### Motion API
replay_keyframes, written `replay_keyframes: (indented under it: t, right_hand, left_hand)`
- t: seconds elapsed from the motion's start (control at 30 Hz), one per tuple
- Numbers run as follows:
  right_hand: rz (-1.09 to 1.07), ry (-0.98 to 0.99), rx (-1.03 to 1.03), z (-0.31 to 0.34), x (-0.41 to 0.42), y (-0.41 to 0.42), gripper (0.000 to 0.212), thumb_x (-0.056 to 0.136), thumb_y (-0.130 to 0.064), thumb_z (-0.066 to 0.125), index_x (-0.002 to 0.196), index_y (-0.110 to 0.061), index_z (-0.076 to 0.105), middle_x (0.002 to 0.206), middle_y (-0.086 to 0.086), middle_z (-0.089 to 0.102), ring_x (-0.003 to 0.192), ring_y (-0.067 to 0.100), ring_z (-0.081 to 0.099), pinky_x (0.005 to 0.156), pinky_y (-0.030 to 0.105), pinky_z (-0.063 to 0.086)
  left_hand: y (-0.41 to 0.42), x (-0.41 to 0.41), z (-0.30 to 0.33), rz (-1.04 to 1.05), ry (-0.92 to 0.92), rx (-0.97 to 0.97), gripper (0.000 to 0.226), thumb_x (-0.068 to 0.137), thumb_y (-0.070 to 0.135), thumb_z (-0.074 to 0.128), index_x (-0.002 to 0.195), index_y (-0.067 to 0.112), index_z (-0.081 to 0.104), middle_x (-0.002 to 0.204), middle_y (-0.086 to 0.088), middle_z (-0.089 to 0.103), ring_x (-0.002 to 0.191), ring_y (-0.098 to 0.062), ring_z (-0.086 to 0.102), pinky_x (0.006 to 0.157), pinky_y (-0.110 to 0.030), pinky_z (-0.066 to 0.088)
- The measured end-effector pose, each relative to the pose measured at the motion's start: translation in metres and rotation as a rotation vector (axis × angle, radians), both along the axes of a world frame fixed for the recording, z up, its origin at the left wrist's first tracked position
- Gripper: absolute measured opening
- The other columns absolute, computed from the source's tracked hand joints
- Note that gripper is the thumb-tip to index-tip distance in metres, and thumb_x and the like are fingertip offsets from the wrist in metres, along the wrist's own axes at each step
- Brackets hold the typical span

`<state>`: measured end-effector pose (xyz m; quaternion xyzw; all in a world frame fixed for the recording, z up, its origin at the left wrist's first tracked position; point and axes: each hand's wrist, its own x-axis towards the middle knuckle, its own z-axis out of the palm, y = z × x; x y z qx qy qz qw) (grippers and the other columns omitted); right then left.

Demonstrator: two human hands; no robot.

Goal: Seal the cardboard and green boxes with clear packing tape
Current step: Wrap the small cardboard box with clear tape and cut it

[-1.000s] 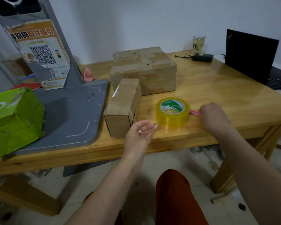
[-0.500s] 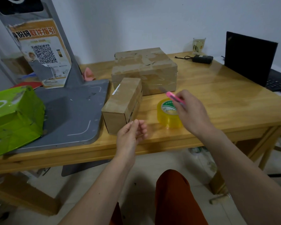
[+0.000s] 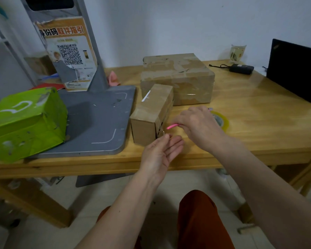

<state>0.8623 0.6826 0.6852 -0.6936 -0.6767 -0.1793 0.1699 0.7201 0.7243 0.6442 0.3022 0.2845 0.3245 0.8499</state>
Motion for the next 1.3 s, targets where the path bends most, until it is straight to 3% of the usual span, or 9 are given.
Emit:
replay_keyframes:
  t: [0.17,0.27,0.4,0.73,0.83,0.93,1.03,1.17,1.3]
  right_hand:
    - [0.003,-0.079,0.016,0.003,0.002,0.006,0.018,0.087,-0.016,0.064,0.092,-0.028,0.076,0.075,-0.001,0.065,0.076,0.026,0.057,0.077,0.040,0.039]
    - [-0.113,-0.075,-0.036,0.007,0.019,0.005,0.020,0.089,-0.017,0.059,0.095,-0.024,0.077,0.082,0.005,0.067,0.085,0.031,0.058,0.080,0.041,0.035]
    - [-0.203,0.133,-0.038,0.015,0.027,0.000,0.023,0.097,-0.016,0.052,0.110,-0.018,0.071,0.100,0.008,0.067,0.100,0.031,0.053,0.088,0.042,0.035]
    - [-0.399,0.530,0.050,0.003,0.024,-0.015,0.013,0.100,-0.022,0.047,0.107,-0.015,0.055,0.100,0.006,0.058,0.094,0.028,0.054,0.076,0.045,0.047]
    - [-0.456,0.530,0.013,-0.003,0.037,-0.025,0.013,0.097,-0.023,0.053,0.105,-0.015,0.058,0.102,0.005,0.057,0.097,0.027,0.052,0.075,0.040,0.044]
    - [-0.473,0.523,-0.058,-0.009,0.045,-0.034,0.011,0.095,-0.029,0.057,0.095,-0.019,0.056,0.095,0.003,0.054,0.097,0.029,0.053,0.071,0.036,0.040]
    - [-0.465,0.544,-0.103,-0.016,0.050,-0.042,0.019,0.093,-0.041,0.055,0.088,-0.022,0.056,0.087,0.002,0.056,0.094,0.028,0.055,0.067,0.034,0.036]
    - [-0.433,0.543,-0.131,-0.023,0.055,-0.048,0.026,0.089,-0.046,0.062,0.093,-0.021,0.061,0.090,-0.001,0.056,0.096,0.022,0.055,0.067,0.030,0.033]
    - [-0.360,0.591,-0.162,-0.017,0.053,-0.057,0.041,0.082,-0.045,0.071,0.114,-0.020,0.067,0.107,0.001,0.062,0.104,0.019,0.054,0.082,0.037,0.047]
  left_hand:
    - [0.000,-0.001,0.000,-0.028,0.011,0.024,0.010,0.096,0.009,0.057,0.096,0.001,0.063,0.091,-0.019,0.074,0.087,-0.027,0.074,0.069,-0.029,0.060]
    - [0.003,-0.004,-0.004,-0.033,0.037,0.050,0.009,0.095,0.008,0.058,0.093,0.002,0.065,0.091,-0.016,0.074,0.087,-0.025,0.074,0.071,-0.029,0.061]
    - [0.004,-0.007,-0.009,-0.018,0.079,0.077,0.009,0.090,0.010,0.064,0.096,0.004,0.068,0.099,-0.014,0.074,0.094,-0.023,0.072,0.071,-0.029,0.060]
    - [-0.008,0.001,-0.011,0.145,0.347,0.553,0.013,0.084,0.010,0.074,0.083,0.023,0.075,0.096,0.010,0.075,0.093,0.001,0.067,0.074,-0.010,0.050]
    - [-0.011,0.006,-0.006,0.120,0.338,0.631,0.005,0.089,0.019,0.069,0.086,0.021,0.073,0.083,0.006,0.075,0.084,-0.005,0.069,0.078,-0.016,0.053]
    - [-0.008,0.020,-0.004,0.056,0.353,0.647,0.010,0.089,0.016,0.069,0.097,0.021,0.066,0.065,0.004,0.067,0.069,-0.010,0.067,0.084,-0.037,0.058]
    - [0.001,0.041,-0.006,-0.006,0.578,0.769,0.041,0.079,0.021,0.081,0.112,0.023,0.056,0.068,0.007,0.054,0.067,-0.010,0.056,0.084,-0.042,0.057]
    - [0.004,0.063,-0.001,-0.151,0.973,1.017,0.084,0.069,0.034,0.088,0.138,0.017,0.043,0.098,0.005,0.056,0.103,-0.016,0.054,0.090,-0.029,0.045]
    - [0.003,0.075,0.002,-0.186,1.174,1.218,0.050,0.074,0.034,0.083,0.115,0.014,0.063,0.115,-0.007,0.059,0.110,-0.025,0.055,0.081,-0.030,0.043]
